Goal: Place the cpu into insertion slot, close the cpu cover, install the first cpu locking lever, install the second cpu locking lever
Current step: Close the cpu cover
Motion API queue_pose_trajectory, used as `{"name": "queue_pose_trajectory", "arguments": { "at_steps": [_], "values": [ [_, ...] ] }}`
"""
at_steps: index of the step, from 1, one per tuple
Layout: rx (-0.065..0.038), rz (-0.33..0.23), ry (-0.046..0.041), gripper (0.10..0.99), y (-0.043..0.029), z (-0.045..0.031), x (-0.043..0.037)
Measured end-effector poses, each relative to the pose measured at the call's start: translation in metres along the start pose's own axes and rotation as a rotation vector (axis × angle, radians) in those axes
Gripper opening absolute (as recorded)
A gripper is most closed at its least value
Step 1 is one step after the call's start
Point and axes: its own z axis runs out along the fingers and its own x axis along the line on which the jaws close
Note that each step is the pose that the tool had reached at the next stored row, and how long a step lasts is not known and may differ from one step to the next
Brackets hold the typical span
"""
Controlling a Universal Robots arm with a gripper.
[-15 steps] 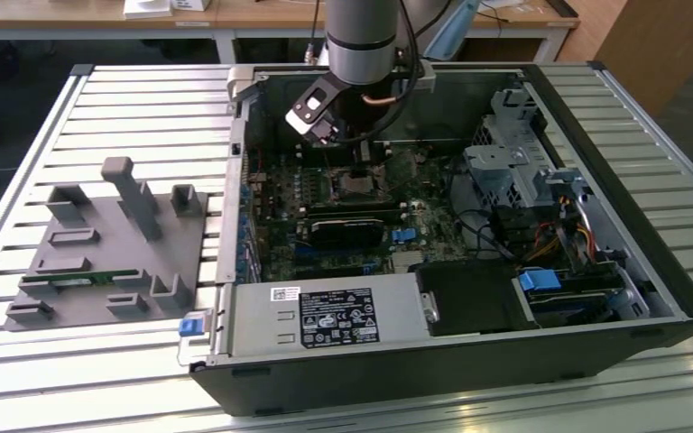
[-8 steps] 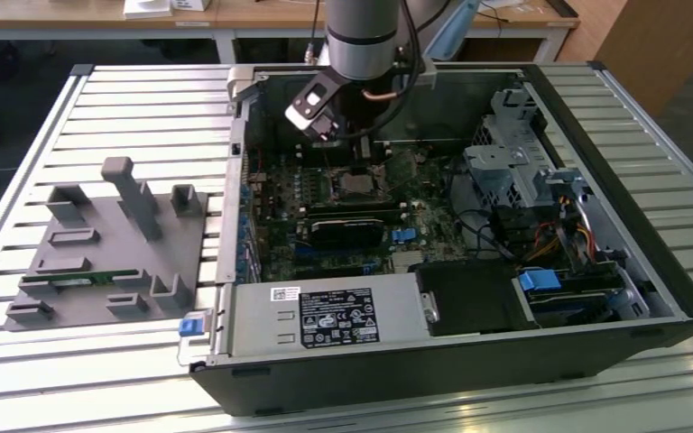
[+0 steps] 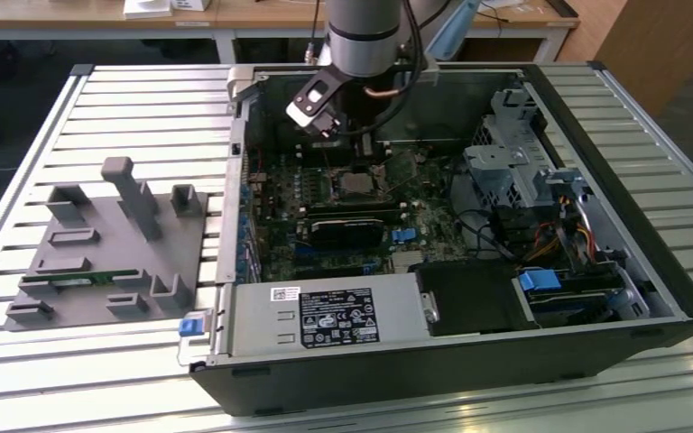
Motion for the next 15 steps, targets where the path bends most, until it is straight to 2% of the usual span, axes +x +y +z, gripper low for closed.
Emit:
{"name": "queue_pose_trajectory", "arguments": {
  "at_steps": [6, 15],
  "values": [
    [0.0, 0.0, 0.0, 0.106, 0.0013, -0.0038, 0.0],
    [0.0, 0.0, 0.0001, 0.106, 0.0078, -0.0036, 0.0]
  ]
}}
